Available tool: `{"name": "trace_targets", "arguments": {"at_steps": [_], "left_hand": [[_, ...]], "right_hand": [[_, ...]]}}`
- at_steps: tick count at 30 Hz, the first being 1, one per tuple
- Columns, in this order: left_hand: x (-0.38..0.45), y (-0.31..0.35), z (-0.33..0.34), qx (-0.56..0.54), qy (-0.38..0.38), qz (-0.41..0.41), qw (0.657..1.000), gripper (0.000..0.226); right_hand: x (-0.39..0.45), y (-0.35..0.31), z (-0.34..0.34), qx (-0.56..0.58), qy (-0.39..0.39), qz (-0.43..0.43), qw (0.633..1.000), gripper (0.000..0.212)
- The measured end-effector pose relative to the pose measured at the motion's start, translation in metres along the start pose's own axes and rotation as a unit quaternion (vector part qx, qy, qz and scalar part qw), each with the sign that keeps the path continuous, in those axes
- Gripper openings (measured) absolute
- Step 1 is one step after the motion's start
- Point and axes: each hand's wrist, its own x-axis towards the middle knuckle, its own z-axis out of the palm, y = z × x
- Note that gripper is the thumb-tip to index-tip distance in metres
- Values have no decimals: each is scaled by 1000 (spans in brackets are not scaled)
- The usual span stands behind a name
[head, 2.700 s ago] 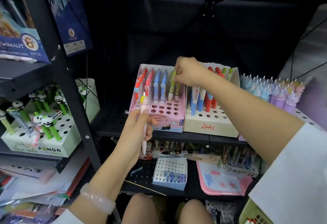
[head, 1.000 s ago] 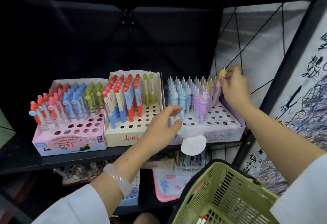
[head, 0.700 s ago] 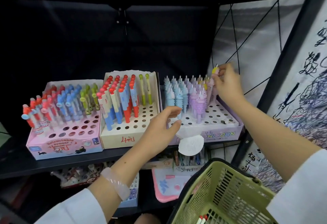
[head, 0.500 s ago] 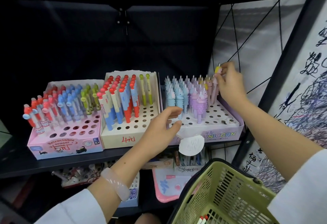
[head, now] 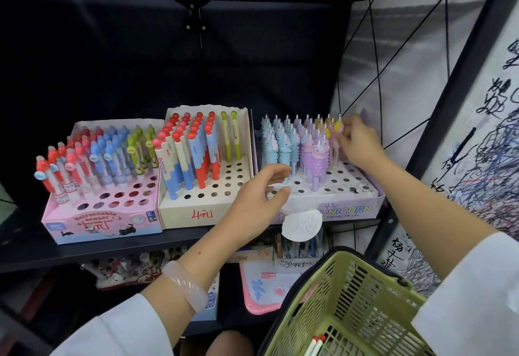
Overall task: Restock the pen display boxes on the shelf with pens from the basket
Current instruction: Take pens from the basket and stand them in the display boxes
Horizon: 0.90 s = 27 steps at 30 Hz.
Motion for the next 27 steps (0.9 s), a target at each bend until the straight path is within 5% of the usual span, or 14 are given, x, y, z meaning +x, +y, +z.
{"name": "trace_targets", "arguments": {"at_steps": [8,12,16,19,23,27], "left_hand": [[-14,7,4,-23,-1,6,1000,29],[-38,6,22,-81,-9,11,997,34],[-71,-16,60,-96,-68,-36,992,30],[-91,-42,90,-41,-148,-88,984,25],[-106,-70,119,27,-258,-151,954,30],[-112,-83,134,53,-313,-185,930,33]], "right_hand": [[-34,-4,-2,-20,-10,35,999,35],[-84,-24,-22,87,18,-17,996,21],[-164,-9,-20,157,-69,-51,984,16],[-225,35,6,49,-203,-9,978,14],[-295,111,46,-142,-474,45,868,50],[-351,168,68,-259,-568,101,774,91]]}}
